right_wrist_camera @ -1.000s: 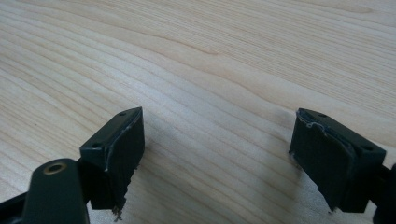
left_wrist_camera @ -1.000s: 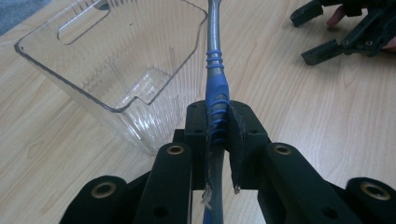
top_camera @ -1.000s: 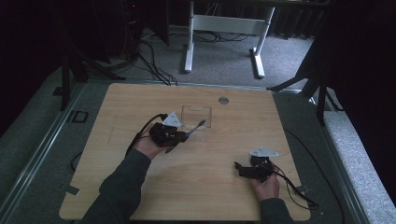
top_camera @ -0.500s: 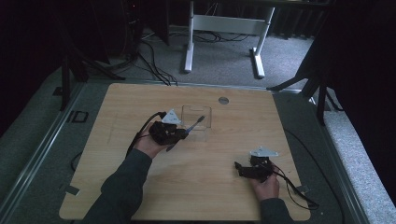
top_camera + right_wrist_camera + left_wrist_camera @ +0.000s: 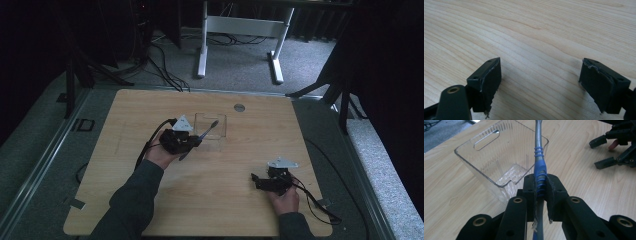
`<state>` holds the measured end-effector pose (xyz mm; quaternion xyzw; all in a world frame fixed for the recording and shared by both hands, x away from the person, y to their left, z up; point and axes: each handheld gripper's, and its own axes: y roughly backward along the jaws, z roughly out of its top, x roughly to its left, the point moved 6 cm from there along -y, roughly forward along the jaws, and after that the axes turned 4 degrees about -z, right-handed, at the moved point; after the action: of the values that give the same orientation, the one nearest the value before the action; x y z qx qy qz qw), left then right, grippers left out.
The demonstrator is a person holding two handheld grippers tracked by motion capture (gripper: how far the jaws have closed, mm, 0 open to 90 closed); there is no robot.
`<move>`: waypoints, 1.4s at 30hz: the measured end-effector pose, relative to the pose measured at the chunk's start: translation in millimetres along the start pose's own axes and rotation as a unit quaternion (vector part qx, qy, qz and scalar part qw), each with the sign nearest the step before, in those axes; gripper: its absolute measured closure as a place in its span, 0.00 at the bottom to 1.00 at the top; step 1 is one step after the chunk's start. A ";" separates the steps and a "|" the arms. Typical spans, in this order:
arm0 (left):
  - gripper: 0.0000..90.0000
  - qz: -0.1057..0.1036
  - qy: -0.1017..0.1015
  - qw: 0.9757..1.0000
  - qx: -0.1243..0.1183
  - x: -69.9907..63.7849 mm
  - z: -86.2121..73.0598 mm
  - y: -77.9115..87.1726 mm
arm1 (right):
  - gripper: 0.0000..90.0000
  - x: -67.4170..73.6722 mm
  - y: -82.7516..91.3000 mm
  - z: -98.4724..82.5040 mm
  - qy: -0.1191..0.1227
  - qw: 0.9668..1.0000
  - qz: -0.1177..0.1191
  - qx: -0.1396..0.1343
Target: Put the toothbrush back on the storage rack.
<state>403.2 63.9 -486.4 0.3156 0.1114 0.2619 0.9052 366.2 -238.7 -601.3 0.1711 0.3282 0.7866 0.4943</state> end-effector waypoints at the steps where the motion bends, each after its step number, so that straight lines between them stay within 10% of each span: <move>1: 0.88 0.000 0.001 1.000 -0.001 -0.1 0.3 -0.4 | 0.20 0.0 0.0 0.0 0.000 1.000 0.000 0.000; 42: 0.88 0.030 0.026 0.998 -0.053 4.6 7.0 -0.7 | 0.20 0.1 0.1 0.0 -0.001 1.000 0.000 0.000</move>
<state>409.8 62.3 -481.6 0.2635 0.1114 0.3026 0.9092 366.1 -238.7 -601.3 0.1718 0.3281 0.7864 0.4944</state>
